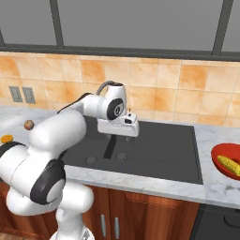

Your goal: There is a mixed pile of frozen fruits and vegetables on the counter. Locate all the frozen vegetables and place the items in a bowl on the counter. Take all the frozen fruits and defrost them in a running sink.

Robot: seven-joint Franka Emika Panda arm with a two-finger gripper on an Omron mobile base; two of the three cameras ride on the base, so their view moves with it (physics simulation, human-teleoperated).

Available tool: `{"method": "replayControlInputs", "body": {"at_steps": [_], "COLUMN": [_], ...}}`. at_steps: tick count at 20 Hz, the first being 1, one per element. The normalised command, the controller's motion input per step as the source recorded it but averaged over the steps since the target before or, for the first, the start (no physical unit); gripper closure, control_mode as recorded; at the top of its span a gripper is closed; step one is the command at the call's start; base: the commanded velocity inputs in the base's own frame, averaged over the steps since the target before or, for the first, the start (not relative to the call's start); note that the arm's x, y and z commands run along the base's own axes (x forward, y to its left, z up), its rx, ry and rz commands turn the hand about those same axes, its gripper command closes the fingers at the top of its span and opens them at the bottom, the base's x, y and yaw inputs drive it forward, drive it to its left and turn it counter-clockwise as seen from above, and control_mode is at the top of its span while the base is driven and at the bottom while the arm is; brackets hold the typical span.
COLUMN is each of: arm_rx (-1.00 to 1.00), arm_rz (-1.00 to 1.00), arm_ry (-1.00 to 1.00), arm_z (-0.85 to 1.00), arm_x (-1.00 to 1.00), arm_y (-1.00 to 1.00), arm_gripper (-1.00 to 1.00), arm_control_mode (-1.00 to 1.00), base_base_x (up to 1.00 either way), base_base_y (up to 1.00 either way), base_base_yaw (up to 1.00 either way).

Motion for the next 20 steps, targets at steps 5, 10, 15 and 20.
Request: {"method": "replayControlInputs", "body": {"at_steps": [5, 10, 15, 20], "arm_rx": [-0.03, -0.01, 0.00, 0.00], "arm_rz": [-0.06, -0.09, -0.07, -0.02], "arm_ry": [-0.05, -0.03, 0.00, 0.00], "arm_z": [-0.19, -0.13, -0.15, -0.02], "arm_x": [0.03, 0.06, 0.02, 0.15], "arm_y": [0.98, 0.95, 1.00, 0.97], "arm_gripper": [-1.00, -1.00, -1.00, -1.00], "arm_control_mode": [-1.00, -1.00, -1.00, -1.00], "base_base_x": [0.00, 0.00, 0.00, 0.00], "base_base_y": [0.00, 0.00, 0.00, 0.00], "base_base_yaw": [0.00, 0.00, 0.00, 0.00]}}
